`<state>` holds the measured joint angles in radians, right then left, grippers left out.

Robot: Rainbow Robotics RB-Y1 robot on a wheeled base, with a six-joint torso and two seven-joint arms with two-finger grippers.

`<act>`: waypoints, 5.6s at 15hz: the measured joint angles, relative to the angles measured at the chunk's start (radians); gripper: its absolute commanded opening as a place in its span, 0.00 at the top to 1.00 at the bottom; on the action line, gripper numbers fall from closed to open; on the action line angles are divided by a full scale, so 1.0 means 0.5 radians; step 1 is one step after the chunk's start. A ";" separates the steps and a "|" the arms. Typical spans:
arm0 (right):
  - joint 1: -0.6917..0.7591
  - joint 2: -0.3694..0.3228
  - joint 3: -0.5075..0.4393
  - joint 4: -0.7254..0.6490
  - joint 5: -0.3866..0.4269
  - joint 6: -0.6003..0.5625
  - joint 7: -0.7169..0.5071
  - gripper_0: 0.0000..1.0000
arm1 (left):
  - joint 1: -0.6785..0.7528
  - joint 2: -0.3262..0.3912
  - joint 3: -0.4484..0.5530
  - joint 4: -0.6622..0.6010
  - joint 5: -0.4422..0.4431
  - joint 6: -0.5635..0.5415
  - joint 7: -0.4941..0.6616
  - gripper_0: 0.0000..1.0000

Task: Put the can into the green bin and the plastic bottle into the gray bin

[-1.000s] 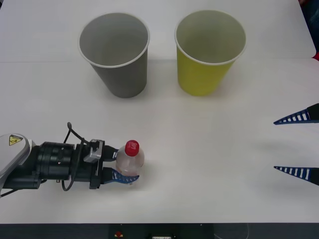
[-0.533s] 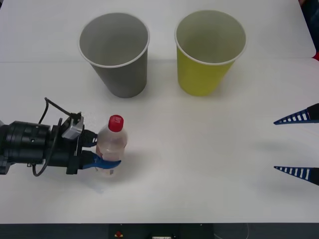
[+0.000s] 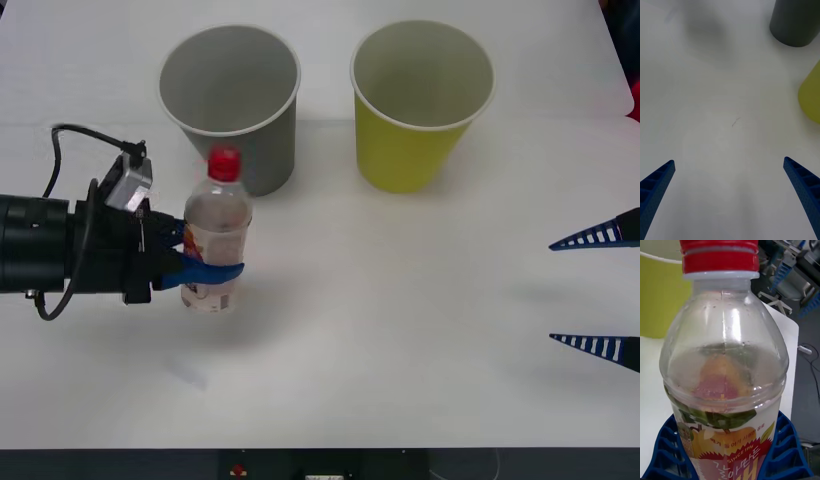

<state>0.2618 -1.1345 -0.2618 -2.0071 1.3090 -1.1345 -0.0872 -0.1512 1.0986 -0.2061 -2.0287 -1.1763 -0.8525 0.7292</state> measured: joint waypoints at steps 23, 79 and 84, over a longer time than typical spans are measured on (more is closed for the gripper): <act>0.000 0.000 0.000 0.000 0.000 0.000 0.000 0.00 | -1.529 0.190 -0.366 0.862 -0.391 -0.171 1.255 1.00; 0.000 0.000 0.000 0.000 0.000 0.000 0.000 0.00 | 0.610 -0.594 1.187 -0.273 -0.685 -1.364 -0.865 0.00; 0.000 0.000 0.000 0.000 0.000 0.000 0.000 0.00 | 0.631 -0.634 1.187 -0.290 -0.763 -1.365 -0.912 0.00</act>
<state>0.2618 -1.1345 -0.2618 -2.0071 1.3090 -1.1345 -0.0873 0.1641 0.7817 0.3876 -2.1737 -1.5578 -1.5351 0.2732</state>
